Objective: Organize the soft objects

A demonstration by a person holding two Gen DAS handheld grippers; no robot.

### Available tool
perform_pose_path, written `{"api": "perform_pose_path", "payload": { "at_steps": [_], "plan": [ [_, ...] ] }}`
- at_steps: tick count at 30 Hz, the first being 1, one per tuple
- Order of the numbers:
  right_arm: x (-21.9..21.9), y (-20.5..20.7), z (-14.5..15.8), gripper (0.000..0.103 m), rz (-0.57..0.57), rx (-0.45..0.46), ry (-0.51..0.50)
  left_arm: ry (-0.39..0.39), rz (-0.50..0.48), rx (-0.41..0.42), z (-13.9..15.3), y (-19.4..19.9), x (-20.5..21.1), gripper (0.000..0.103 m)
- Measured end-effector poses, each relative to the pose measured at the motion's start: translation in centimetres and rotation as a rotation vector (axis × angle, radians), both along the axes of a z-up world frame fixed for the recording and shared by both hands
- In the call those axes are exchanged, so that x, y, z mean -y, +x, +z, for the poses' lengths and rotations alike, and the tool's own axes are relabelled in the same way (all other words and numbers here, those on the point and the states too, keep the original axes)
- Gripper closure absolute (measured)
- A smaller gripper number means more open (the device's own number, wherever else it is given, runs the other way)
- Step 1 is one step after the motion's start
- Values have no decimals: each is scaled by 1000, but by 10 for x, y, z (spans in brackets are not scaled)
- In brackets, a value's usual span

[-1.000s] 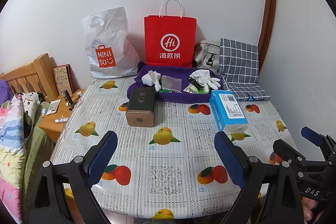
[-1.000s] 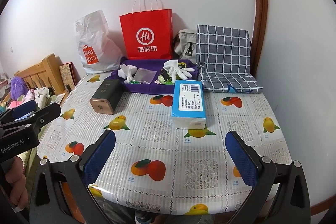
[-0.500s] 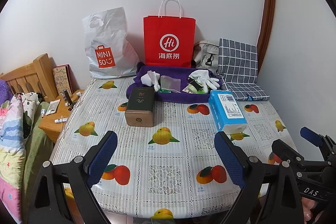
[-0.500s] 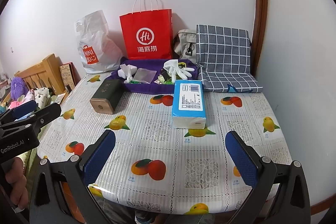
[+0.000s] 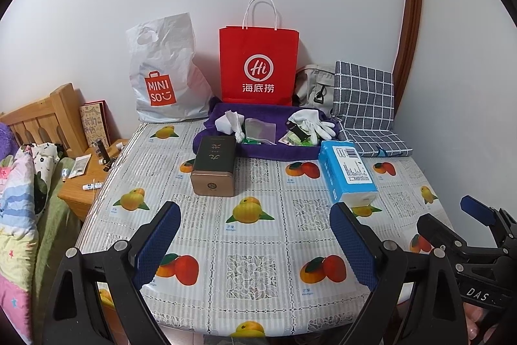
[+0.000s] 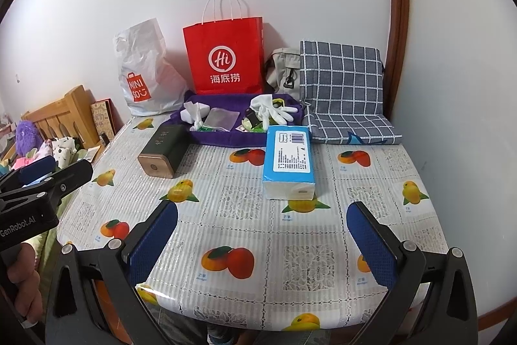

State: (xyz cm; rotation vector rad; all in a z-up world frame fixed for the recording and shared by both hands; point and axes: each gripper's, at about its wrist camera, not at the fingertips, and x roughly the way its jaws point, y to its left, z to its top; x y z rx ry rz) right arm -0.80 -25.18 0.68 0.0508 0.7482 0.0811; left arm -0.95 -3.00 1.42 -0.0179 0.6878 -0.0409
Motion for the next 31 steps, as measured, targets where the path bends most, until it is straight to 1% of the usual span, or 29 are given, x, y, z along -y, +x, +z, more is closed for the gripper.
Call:
{"api": "perform_pose_path", "payload": {
  "at_steps": [31],
  "plan": [
    [-3,0,0,0,7,5,2,-1,5,4,1,0,0,9]
  ]
}}
